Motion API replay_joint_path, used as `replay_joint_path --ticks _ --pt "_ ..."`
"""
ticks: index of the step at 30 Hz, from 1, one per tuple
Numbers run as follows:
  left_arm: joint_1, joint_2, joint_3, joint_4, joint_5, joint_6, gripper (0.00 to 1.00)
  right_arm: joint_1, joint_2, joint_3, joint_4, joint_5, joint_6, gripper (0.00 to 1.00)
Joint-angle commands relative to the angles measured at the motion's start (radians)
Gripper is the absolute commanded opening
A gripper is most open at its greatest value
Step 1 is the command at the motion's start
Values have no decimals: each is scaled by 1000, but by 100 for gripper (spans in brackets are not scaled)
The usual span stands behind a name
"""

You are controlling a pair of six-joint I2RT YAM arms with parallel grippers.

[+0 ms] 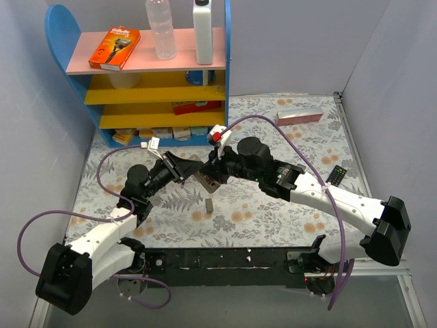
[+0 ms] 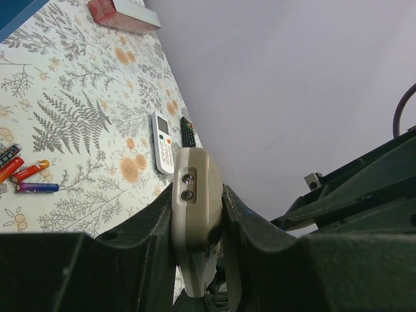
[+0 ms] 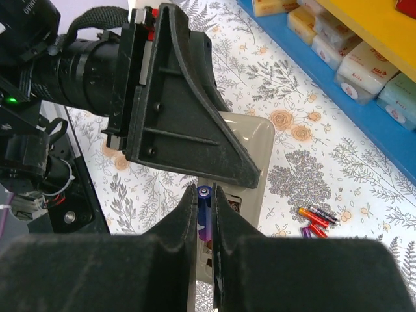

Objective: Load the batteries into the remote control

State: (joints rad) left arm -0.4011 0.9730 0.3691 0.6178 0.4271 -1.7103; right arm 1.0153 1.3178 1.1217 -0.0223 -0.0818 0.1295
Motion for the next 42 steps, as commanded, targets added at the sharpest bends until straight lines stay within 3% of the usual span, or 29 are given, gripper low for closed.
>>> replay_joint_path --ticks 1,34,42 --pt "2 -48 30 -30 -10 -11 0 8 -6 -10 84 13 -36 1" --pt "2 -140 96 -230 -48 48 0 51 95 -53 24 79 -117 3" --pt "2 -154 99 -236 -57 48 0 51 104 -85 -10 203 -27 8"
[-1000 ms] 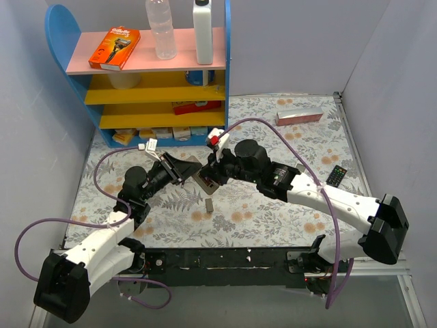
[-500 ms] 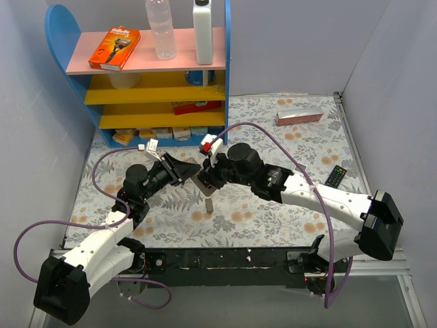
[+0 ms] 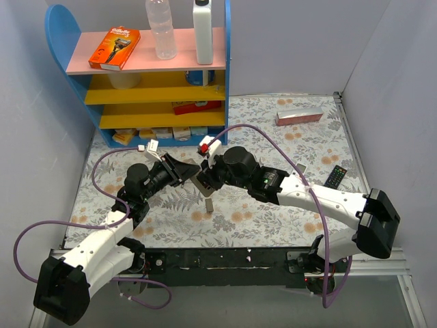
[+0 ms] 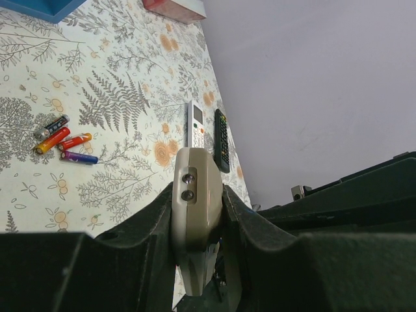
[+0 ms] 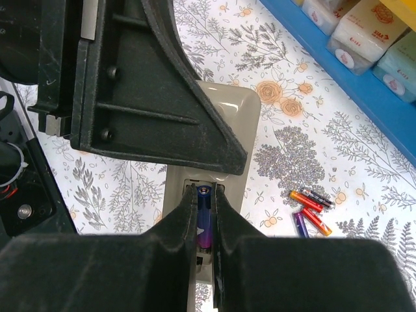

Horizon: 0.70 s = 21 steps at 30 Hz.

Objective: Load the batteries into the remote control

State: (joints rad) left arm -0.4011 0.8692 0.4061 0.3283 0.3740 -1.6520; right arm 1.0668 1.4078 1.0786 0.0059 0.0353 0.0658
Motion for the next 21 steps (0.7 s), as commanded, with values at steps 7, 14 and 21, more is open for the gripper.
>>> replay_joint_path --ticks 7,14,21 --pt "2 -53 59 55 -1 -6 0 -1 20 -57 -41 129 45 18" --pt "2 -62 54 71 8 3 0 -1 39 -52 -55 150 55 27" --pt "2 -68 56 78 14 9 0 -1 54 -51 -64 155 63 28"
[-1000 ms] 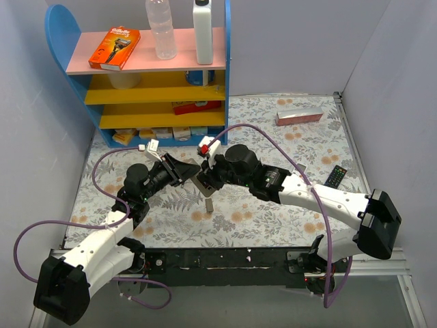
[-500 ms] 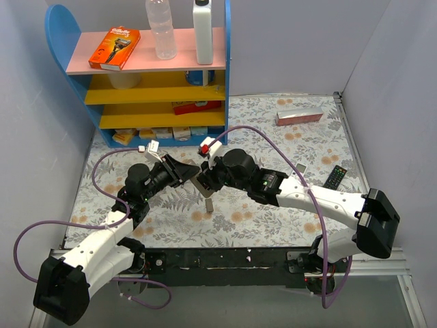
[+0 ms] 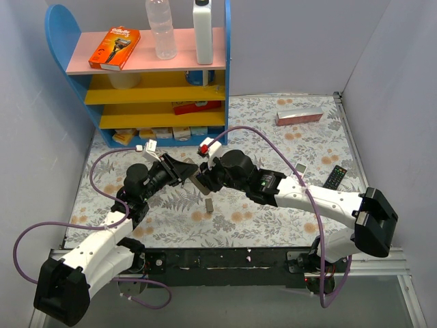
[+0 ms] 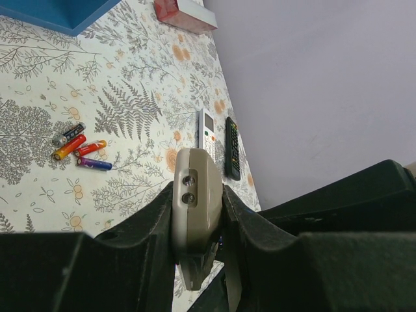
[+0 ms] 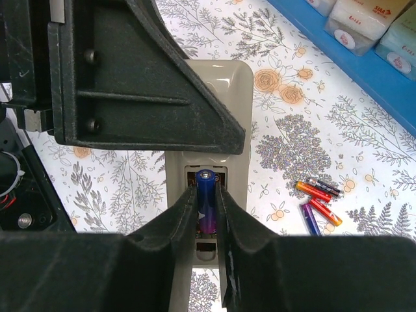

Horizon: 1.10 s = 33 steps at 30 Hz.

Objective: Load the batteries into the remote control

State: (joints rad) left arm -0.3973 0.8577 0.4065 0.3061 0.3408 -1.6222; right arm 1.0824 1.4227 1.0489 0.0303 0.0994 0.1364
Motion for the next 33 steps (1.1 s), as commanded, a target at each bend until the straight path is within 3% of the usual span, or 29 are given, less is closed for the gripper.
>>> replay_joint_path --ticks 1,13,21,26,30,33 --pt "0 -55 54 102 50 -19 0 -16 42 -21 -92 88 -8 28" --pt "-2 -40 69 12 37 16 0 -19 45 26 -141 46 5 29" --pt "-2 -39 83 -74 24 34 0 -18 45 34 -164 115 -3 29" --pt "-2 -25 94 -99 26 50 0 -18 42 46 -158 102 -17 25" --pt "-2 -13 95 -96 47 51 0 -18 54 63 -152 92 -27 14" --pt "-2 -8 97 -99 56 50 0 -18 64 71 -153 88 -29 14"
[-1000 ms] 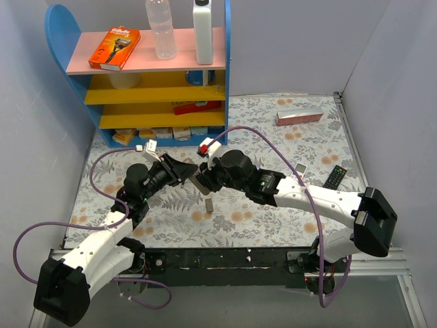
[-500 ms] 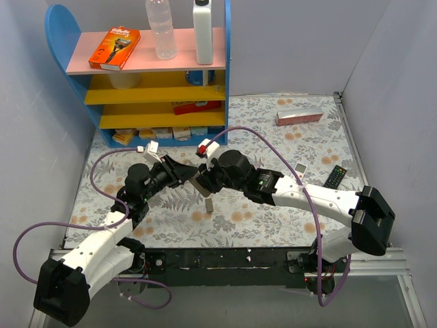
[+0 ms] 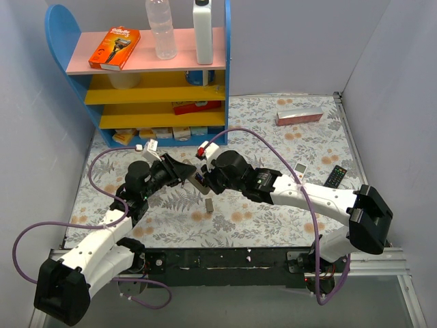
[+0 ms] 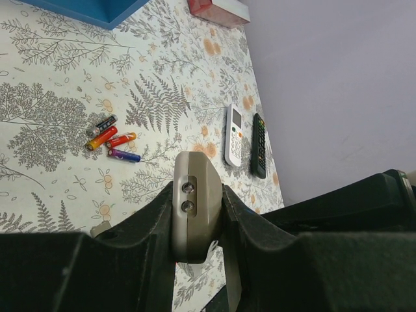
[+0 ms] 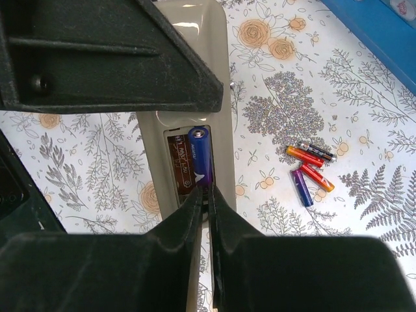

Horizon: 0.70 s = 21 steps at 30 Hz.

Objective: Load the batteries into the remote control

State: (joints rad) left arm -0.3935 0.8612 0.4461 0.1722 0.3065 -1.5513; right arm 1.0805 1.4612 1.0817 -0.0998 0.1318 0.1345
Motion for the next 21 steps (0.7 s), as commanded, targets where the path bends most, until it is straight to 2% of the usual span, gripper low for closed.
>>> replay_joint_path --ticks 1,6,15,19,21 --pt "-5 -13 55 35 92 -23 0 -16 24 40 -20 51 -26 14" --pt "-5 -14 52 30 91 -52 0 -16 25 38 -9 37 -22 22" --pt "-5 -19 65 -51 31 -53 0 -16 -1 43 -43 -3 -23 28" --pt "-5 -10 69 -65 11 -70 0 -16 -38 53 -84 -9 2 41" --pt "-5 1 72 -68 9 -73 0 -17 -50 55 -95 -12 17 41"
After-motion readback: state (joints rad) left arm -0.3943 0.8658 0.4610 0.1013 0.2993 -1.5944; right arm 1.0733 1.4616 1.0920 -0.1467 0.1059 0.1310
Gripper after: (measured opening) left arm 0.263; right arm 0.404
